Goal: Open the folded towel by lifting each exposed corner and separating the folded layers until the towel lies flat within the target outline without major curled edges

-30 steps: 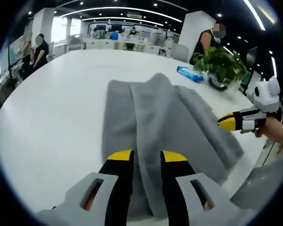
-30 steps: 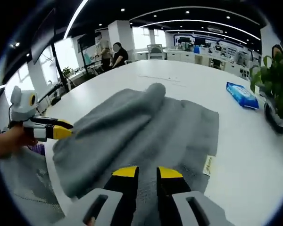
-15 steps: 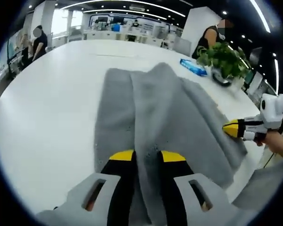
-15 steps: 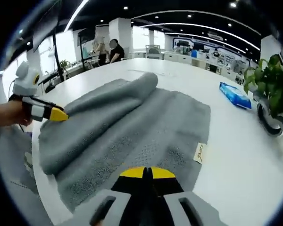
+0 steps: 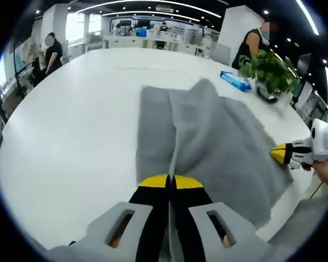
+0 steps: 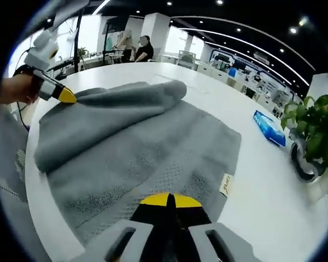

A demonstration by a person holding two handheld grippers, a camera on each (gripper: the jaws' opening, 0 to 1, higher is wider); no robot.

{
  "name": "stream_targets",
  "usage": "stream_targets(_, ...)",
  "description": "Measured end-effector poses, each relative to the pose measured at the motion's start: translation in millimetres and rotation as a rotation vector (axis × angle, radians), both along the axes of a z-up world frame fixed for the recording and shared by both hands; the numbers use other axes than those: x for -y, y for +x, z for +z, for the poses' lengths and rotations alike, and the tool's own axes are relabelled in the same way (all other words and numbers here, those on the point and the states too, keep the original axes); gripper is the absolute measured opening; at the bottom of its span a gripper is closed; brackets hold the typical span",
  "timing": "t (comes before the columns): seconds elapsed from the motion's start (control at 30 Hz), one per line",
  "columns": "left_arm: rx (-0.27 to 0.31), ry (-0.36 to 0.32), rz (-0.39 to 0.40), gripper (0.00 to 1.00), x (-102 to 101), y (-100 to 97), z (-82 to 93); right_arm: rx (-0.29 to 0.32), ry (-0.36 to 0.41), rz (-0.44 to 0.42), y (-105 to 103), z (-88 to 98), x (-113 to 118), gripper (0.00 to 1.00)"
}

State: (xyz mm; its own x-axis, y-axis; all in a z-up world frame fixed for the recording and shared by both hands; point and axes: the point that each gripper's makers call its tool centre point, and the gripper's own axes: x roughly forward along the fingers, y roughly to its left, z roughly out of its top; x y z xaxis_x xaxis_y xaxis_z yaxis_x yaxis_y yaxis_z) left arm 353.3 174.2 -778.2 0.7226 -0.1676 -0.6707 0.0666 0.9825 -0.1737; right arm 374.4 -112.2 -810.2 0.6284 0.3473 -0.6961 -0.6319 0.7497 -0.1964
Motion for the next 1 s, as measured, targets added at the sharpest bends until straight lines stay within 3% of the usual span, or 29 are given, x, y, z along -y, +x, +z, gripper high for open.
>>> stream_targets(0.23, -0.027, 0.006, 0.072, 0.01, -35, -8.1, -6.3, 0.005, -0.016, -0.014, 4, 0.7, 10, 0.00)
stream_targets(0.63, -0.080, 0.055, 0.116, 0.01, -68, -13.9, -18.0, 0.019, -0.045, -0.023, 10, 1.3, 25, 0.00)
stream_targets(0.77, -0.057, 0.105, 0.128, 0.01, -80, -10.3, -16.5, 0.011, -0.031, -0.044, 12, 1.4, 31, 0.00)
stream_targets(0.93, -0.005, 0.147, 0.089, 0.01, -89, -3.3, -16.0, 0.010, -0.025, -0.066, 15, 1.2, 41, 0.00)
stream_targets(1.0, 0.025, 0.195, 0.067, 0.01, -96, 0.6, -17.2, 0.007, -0.017, -0.078, 16, 1.1, 46, 0.00)
